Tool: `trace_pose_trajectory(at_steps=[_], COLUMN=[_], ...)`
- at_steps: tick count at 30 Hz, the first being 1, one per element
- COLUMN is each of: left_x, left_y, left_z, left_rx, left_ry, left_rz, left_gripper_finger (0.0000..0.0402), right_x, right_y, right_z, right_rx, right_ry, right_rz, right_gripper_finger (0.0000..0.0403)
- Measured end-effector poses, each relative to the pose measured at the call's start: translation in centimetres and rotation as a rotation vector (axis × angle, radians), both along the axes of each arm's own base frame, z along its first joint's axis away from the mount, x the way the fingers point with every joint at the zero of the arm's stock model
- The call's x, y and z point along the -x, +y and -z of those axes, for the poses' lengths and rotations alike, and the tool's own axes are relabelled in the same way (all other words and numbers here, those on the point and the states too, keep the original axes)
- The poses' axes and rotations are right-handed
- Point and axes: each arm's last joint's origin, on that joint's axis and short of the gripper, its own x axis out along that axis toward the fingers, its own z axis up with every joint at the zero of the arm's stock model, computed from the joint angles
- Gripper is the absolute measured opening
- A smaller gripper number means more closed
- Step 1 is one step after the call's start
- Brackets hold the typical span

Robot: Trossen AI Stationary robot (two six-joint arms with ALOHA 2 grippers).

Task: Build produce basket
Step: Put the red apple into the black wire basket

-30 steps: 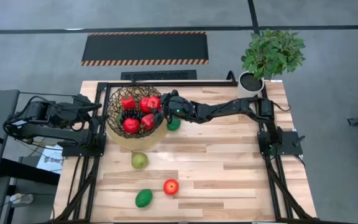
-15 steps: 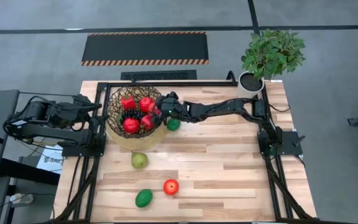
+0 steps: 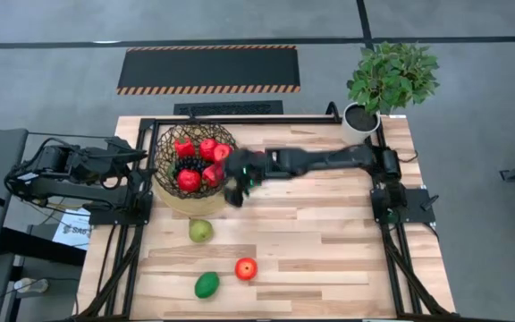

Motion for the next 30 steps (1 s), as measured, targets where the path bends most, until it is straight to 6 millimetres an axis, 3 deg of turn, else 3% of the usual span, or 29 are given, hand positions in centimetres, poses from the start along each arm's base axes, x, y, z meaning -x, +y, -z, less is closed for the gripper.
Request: trace_pose_trajectory(at_steps=[3,8,12,18,25,30], left_x=[0.1,0.0,0.0,0.0,0.0,0.0], left_y=[0.0,0.0,0.0,0.0,0.0,0.0], left_z=[0.0,0.0,0.0,0.0,0.0,0.0], left_rx=[0.004,-0.011,-0.023,-0.027,-0.027,-0.019], left_ry=[0.005,0.010,0.016,0.017,0.021,0.017], left_rz=[0.005,0.004,0.014,0.017,0.017,0.014], left_gripper_finger=[0.0330,0.0330,0.0330,0.0330,0.0330,0.0330], right_x=[1.7,3.8,4.4,4.7,3.7,3.6], right_y=[5.0,13.1,17.8,20.3,22.9,24.7], right_z=[0.0,0.6,1.9,3.3,7.2,11.5], right_rx=[-0.050,-0.048,0.063,0.088,0.043,0.053], right_ry=[0.107,0.137,0.077,0.055,0.061,0.124], right_rz=[-0.068,-0.103,-0.038,0.005,0.001,0.013], right_gripper_finger=[0.0398,0.0399,0.0397,0.0398,0.0394,0.0394])
